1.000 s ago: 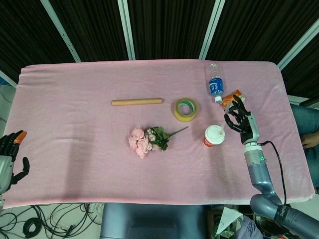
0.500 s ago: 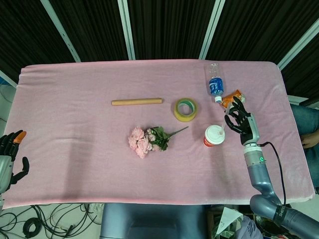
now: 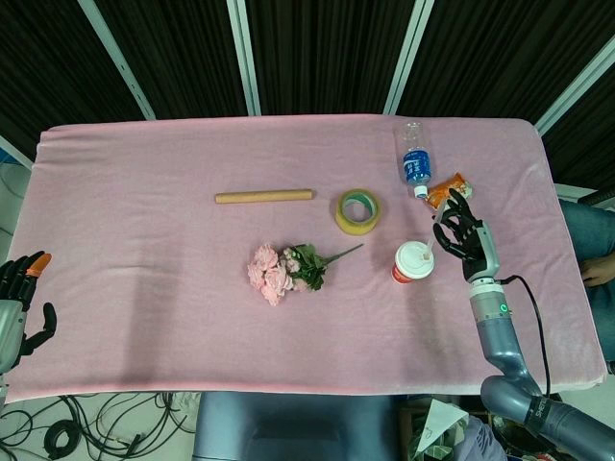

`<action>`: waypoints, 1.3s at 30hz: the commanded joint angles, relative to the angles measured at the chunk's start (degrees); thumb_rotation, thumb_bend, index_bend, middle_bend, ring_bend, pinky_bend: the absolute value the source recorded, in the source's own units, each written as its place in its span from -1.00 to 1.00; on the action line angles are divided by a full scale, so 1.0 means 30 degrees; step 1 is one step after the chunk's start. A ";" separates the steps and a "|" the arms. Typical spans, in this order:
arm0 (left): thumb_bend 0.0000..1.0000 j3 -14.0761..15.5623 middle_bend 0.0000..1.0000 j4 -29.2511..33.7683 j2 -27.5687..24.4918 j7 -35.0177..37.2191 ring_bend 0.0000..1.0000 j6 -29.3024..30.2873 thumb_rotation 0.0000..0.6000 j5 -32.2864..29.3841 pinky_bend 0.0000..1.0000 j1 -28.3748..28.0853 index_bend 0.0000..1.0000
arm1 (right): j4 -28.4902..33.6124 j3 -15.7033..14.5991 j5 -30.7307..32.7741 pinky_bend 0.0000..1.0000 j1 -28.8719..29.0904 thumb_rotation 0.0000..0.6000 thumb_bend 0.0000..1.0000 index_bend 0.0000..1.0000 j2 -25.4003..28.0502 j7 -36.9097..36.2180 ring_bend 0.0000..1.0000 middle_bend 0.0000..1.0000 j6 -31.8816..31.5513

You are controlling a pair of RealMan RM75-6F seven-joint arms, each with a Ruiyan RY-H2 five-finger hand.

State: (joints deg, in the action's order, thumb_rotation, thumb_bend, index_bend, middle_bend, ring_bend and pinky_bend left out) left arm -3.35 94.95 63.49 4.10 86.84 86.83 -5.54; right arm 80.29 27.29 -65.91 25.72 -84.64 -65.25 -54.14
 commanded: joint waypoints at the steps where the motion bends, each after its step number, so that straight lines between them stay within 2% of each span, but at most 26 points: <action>1: 0.31 -0.0004 -0.92 0.0006 -0.0004 -0.0003 -1.00 -0.0002 1.00 -0.0008 -1.00 0.0000 -0.93 | -0.0135 -0.0097 -0.0268 -0.58 -0.0017 1.00 -0.34 0.32 -0.0112 -0.0224 -0.89 -0.92 -0.0084; 27: 0.31 0.0018 -0.92 0.0058 -0.0027 -0.0098 -1.00 -0.0105 1.00 -0.0077 -1.00 -0.0011 -0.93 | -0.1780 -0.1195 -0.1836 -0.57 -0.0215 1.00 -0.33 0.31 -0.0866 -0.2159 -0.90 -0.92 -0.0515; 30: 0.31 0.0014 -0.92 0.0068 -0.0036 -0.0105 -1.00 -0.0120 1.00 -0.0103 -1.00 -0.0011 -0.93 | -0.1986 -0.1363 -0.1985 -0.57 -0.0164 1.00 -0.40 0.03 -0.0881 -0.2253 -0.91 -0.93 -0.0386; 32: 0.31 0.0011 -0.92 0.0074 -0.0040 -0.0109 -1.00 -0.0126 1.00 -0.0117 -1.00 -0.0010 -0.93 | -0.2108 -0.1493 -0.2171 -0.57 -0.0130 1.00 -0.46 -0.27 -0.0864 -0.2358 -0.92 -0.94 -0.0344; 35: 0.31 0.0010 -0.92 0.0073 -0.0041 -0.0118 -1.00 -0.0130 1.00 -0.0112 -1.00 -0.0015 -0.93 | -0.2156 -0.1676 -0.2565 -0.57 -0.0094 1.00 -0.53 -0.55 -0.0759 -0.2584 -0.93 -0.96 -0.0361; 39: 0.31 0.0010 -0.92 0.0068 -0.0038 -0.0138 -1.00 -0.0159 1.00 -0.0141 -1.00 -0.0020 -0.93 | -0.2118 -0.1975 -0.3300 -0.58 -0.0027 1.00 -0.60 -0.76 -0.0465 -0.3111 -0.96 -1.00 -0.0429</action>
State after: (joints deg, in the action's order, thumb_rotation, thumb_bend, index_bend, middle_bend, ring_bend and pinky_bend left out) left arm -3.32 95.16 63.38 3.68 86.36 86.41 -5.60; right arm 73.89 21.77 -75.09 25.53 -86.43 -74.14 -55.29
